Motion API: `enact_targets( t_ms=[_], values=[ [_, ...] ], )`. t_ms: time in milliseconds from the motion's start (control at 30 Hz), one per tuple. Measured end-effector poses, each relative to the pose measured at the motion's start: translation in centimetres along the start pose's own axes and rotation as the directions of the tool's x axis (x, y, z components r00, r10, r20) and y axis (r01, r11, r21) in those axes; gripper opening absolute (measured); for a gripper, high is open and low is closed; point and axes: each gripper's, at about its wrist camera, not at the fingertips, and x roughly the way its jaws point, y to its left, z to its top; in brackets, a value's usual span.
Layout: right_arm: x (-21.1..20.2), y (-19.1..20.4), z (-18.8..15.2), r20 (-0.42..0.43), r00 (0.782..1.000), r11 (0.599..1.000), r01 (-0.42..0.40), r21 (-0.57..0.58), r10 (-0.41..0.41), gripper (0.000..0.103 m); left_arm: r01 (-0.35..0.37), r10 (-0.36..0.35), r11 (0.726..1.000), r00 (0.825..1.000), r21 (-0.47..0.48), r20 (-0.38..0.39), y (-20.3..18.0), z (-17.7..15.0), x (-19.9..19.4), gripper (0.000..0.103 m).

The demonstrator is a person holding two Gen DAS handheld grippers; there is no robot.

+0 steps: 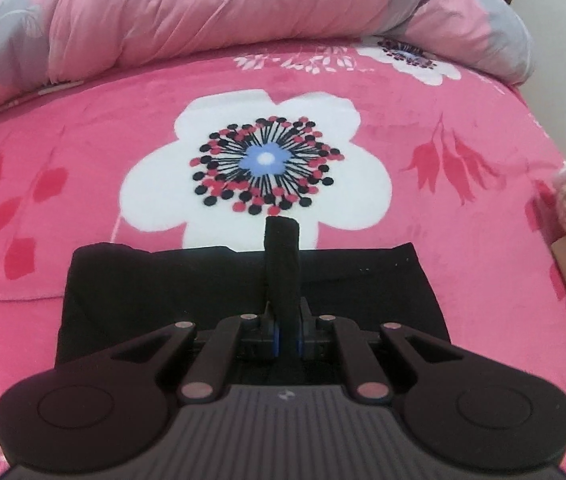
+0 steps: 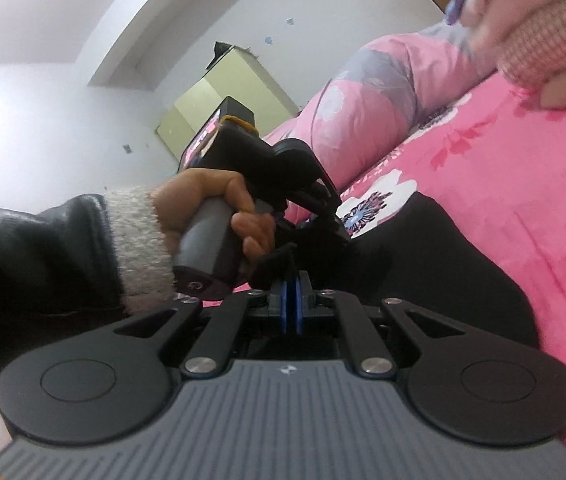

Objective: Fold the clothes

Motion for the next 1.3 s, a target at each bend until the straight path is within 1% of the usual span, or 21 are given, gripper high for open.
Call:
enact_targets(
  t_ms=[267,300,333,367,400,433,500,600,700,733,833,867,967,1033,1100,1200,1267,1300],
  values=[
    [-1.0,-2.3,0.5,0.02,0.999,0.992,0.023,0.128,-0.026,0.003,0.056,-0.054,0.995,0.998,0.077,-0.035,-3.7,0.2,-0.1,0.009],
    [-1.2,-2.6,0.5,0.019,0.999,0.99,0.028,0.141,-0.031,0.003,0.063,-0.06,0.994,0.997,0.086,-0.039,-4.1,0.3,-0.1,0.012],
    [-1.3,-2.9,0.4,0.018,0.999,0.987,0.034,0.154,-0.037,0.003,0.071,-0.067,0.993,0.997,0.096,-0.044,-4.6,0.3,-0.1,0.025],
    [-1.3,-3.2,0.3,0.015,0.999,0.985,0.044,0.168,-0.047,0.003,0.088,-0.084,0.992,0.995,0.095,-0.044,-4.9,0.2,0.0,0.033],
    [-1.2,-3.6,0.2,0.008,0.999,0.981,0.051,0.185,-0.054,0.003,0.111,-0.108,0.99,0.993,0.089,-0.042,-5.2,0.1,0.1,0.048],
    [-1.2,-4.0,0.1,0.001,0.998,0.978,0.059,0.202,-0.06,0.003,0.134,-0.131,0.987,0.991,0.083,-0.039,-5.4,0.0,0.2,0.057],
    [-1.1,-4.6,0.1,-0.006,0.998,0.97,0.065,0.233,-0.065,0.003,0.176,-0.175,0.982,0.984,0.07,-0.021,-5.8,-0.2,0.1,0.061],
    [-0.9,-5.4,0.0,-0.014,0.997,0.961,0.071,0.268,-0.07,0.003,0.23,-0.232,0.972,0.972,0.039,0.042,-5.7,-0.2,-1.5,0.063],
    [-1.1,-5.4,-0.1,-0.014,0.997,0.959,0.072,0.274,-0.07,0.003,0.258,-0.261,0.965,0.959,0.039,0.115,-5.0,-0.2,-4.3,0.064],
    [-1.1,-5.5,-0.1,-0.015,0.997,0.959,0.073,0.275,-0.072,0.004,0.258,-0.262,0.965,0.955,0.044,0.136,-4.6,-0.2,-5.4,0.066],
    [-1.0,-5.6,-0.1,-0.016,0.997,0.958,0.077,0.277,-0.076,0.005,0.225,-0.232,0.973,0.953,0.061,0.192,-2.4,-0.9,-9.5,0.07],
    [-0.9,-5.6,-0.2,-0.016,0.997,0.957,0.078,0.278,-0.077,0.005,0.202,-0.212,0.977,0.956,0.07,0.201,-1.3,-1.5,-10.8,0.07],
    [-1.0,-5.4,-0.3,-0.013,0.996,0.959,0.085,0.272,-0.085,0.006,0.121,-0.142,0.987,0.965,0.104,0.219,2.2,-3.6,-14.8,0.07],
    [-1.1,-5.5,-0.4,-0.011,0.996,0.958,0.084,0.274,-0.084,0.006,0.033,-0.066,0.989,0.97,0.141,0.233,4.6,-5.7,-16.9,0.07],
    [-1.1,-5.6,-0.6,-0.008,0.996,0.958,0.082,0.274,-0.083,0.006,-0.048,-0.001,0.98,0.969,0.191,0.249,6.4,-8.1,-18.5,0.07],
    [-1.2,-5.6,-0.7,-0.006,0.997,0.959,0.082,0.271,-0.083,0.006,-0.14,0.056,0.947,0.958,0.289,0.282,8.3,-12.7,-19.5,0.073],
    [-1.2,-5.6,-0.7,-0.01,0.996,0.96,0.085,0.265,-0.085,0.006,-0.165,0.067,0.925,0.957,0.342,0.281,8.9,-15.6,-18.8,0.073],
    [-1.2,-5.5,-0.7,-0.014,0.996,0.96,0.087,0.265,-0.087,0.006,-0.156,0.053,0.918,0.959,0.364,0.278,9.0,-16.9,-18.4,0.073]
  ],
)
